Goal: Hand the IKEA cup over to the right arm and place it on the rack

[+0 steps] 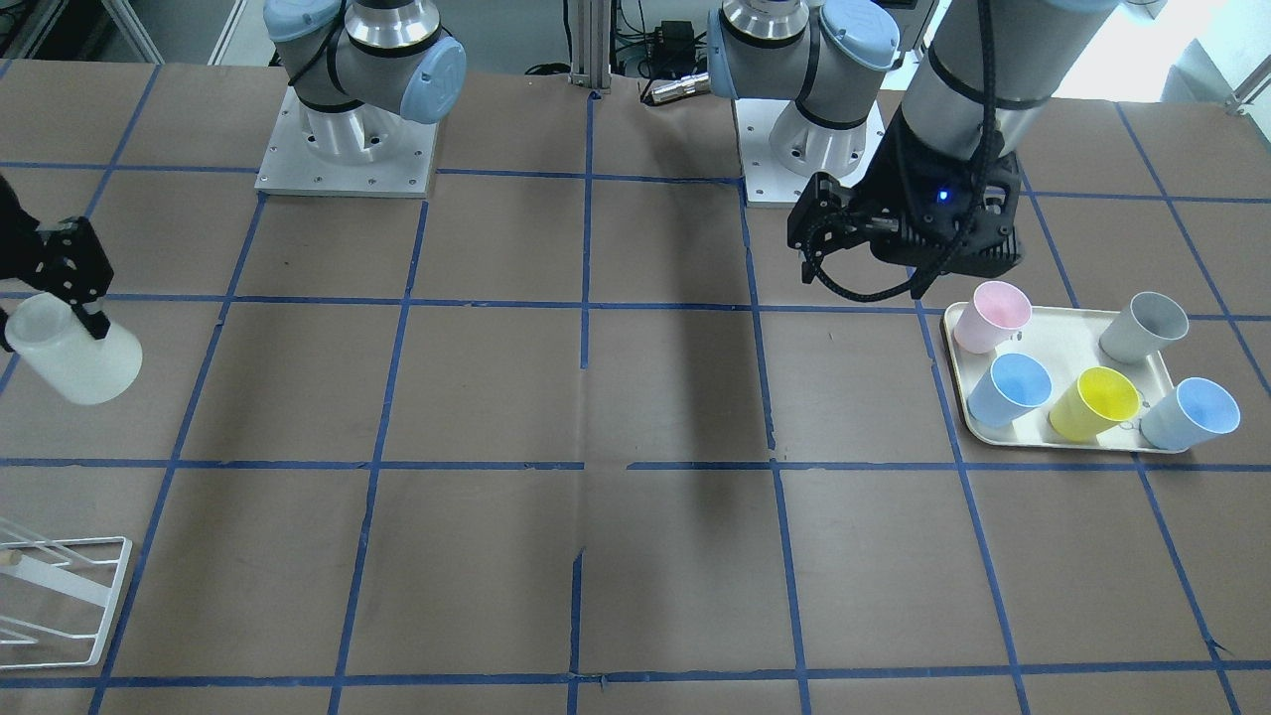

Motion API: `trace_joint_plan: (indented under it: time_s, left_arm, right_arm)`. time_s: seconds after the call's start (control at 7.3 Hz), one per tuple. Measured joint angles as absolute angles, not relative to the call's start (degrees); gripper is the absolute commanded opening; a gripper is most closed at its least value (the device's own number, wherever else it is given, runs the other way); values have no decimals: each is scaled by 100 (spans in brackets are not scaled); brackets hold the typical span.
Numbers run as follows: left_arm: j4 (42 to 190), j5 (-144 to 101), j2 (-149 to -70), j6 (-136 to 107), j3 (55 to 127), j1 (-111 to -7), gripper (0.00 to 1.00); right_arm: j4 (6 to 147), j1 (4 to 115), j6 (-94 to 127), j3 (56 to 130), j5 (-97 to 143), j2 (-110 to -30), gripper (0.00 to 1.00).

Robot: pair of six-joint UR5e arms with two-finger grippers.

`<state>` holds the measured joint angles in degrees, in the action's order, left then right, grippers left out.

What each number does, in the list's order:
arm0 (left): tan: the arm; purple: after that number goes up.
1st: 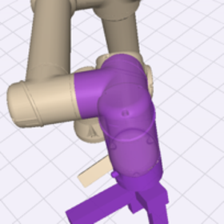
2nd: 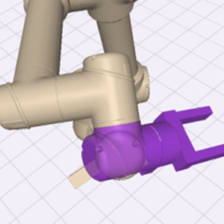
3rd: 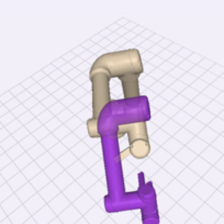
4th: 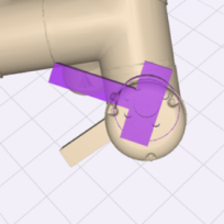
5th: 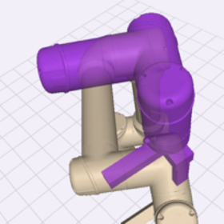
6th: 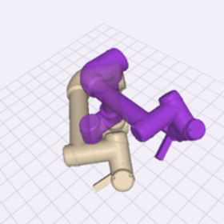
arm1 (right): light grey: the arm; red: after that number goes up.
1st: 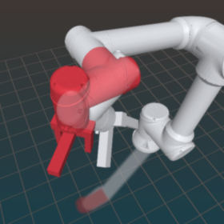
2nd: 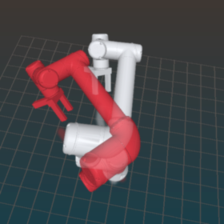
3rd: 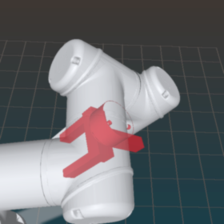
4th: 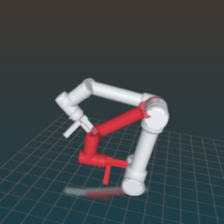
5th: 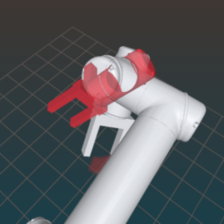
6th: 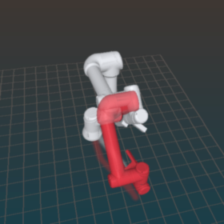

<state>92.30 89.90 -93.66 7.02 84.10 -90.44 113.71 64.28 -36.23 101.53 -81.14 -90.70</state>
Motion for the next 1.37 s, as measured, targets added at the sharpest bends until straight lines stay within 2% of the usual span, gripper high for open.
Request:
trace_joint_plan:
  time_s: [0.27,0.68,1.37]
  left_arm:
    - [9379,9292,-9180,238,8434,-9112,100]
    - [9063,9327,-8838,135,8785,-9120,100]
    - [8713,8833,-8818,296,8961,-8863,100]
  right_arm:
    - [12039,6207,-3890,10109,-8140,-8604,14]
    - [12289,6130,-3959,9644,-8111,-8024,14]
    - [12374,6088,-3985,9533,-8086,-7697,15]
